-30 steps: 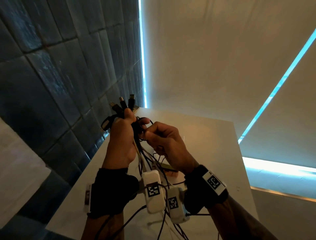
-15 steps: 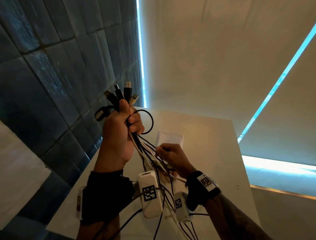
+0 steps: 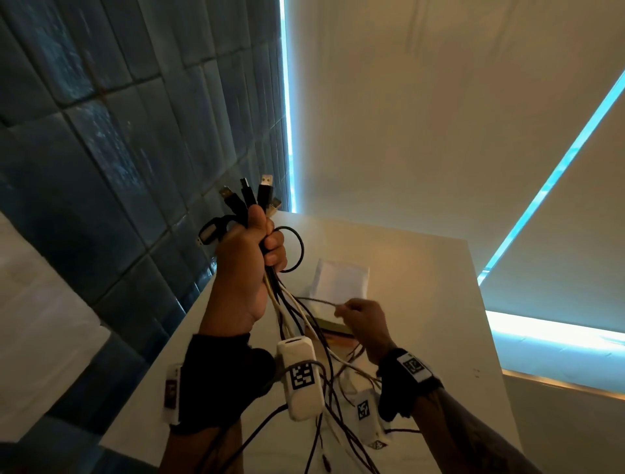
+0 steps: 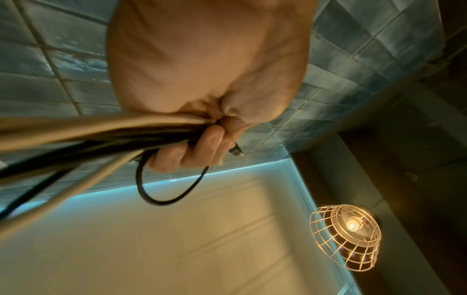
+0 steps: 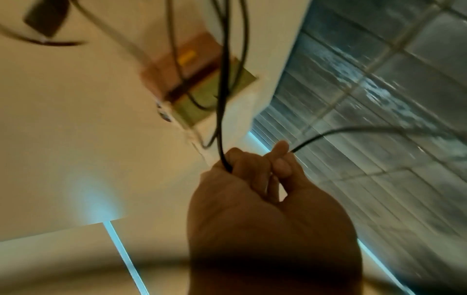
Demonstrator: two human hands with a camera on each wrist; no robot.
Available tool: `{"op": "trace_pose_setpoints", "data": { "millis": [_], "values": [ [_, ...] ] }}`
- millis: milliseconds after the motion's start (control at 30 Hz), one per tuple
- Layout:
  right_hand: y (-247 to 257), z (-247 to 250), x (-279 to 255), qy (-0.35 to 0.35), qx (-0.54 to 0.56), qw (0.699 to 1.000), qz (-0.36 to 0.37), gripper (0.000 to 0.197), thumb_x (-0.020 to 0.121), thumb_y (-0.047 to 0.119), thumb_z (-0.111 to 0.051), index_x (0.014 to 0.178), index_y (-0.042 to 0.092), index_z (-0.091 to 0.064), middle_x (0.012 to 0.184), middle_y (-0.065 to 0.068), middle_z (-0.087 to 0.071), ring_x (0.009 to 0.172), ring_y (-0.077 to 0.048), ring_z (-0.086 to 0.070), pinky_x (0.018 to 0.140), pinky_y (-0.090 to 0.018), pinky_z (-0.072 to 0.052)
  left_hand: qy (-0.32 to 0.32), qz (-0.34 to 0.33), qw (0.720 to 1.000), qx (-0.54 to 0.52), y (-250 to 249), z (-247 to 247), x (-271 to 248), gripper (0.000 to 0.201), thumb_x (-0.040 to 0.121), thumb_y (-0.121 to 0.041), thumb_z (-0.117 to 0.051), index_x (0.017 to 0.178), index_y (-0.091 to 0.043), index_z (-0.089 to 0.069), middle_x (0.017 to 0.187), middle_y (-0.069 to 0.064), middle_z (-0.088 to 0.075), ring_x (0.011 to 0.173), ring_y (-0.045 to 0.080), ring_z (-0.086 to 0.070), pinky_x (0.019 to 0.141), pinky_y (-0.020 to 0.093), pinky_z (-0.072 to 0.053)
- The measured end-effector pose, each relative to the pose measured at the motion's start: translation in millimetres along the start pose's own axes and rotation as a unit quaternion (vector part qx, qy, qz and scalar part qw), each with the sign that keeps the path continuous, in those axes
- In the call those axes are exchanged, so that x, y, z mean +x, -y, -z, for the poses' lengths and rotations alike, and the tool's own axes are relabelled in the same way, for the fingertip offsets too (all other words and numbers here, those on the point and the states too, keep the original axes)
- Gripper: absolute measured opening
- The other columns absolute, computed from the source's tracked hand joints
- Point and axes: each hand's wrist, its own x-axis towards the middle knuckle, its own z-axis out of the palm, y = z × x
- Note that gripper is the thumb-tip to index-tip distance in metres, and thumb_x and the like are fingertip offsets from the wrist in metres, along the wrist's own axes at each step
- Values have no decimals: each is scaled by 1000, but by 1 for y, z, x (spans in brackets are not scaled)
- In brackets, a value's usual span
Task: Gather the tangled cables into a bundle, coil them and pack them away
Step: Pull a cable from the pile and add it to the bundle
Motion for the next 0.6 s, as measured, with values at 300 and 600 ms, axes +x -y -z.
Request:
{"op": "trace_pose_setpoints", "data": {
  "millis": [300, 600],
  "values": [
    [115, 21, -46, 127, 272, 933, 201, 10, 94, 3, -54, 87, -4, -55, 55, 0, -40, 43, -10, -28, 40, -19, -24, -113, 25, 988, 102, 24, -9, 9, 32, 103, -33, -35, 77, -18, -48, 53, -3, -53, 48, 11, -43, 49, 25, -34],
    [93, 9, -41, 201, 201, 941, 182, 18, 95, 4, -53, 78, 4, -61, 61, 3, -53, 54, -5, -44, 54, -15, -37, -6, 10, 997, -81, 13, -20, 3, 37, 102, -34, -33, 71, -16, -41, 56, -5, -44, 47, 9, -39, 54, 27, -34]
  ]
}}
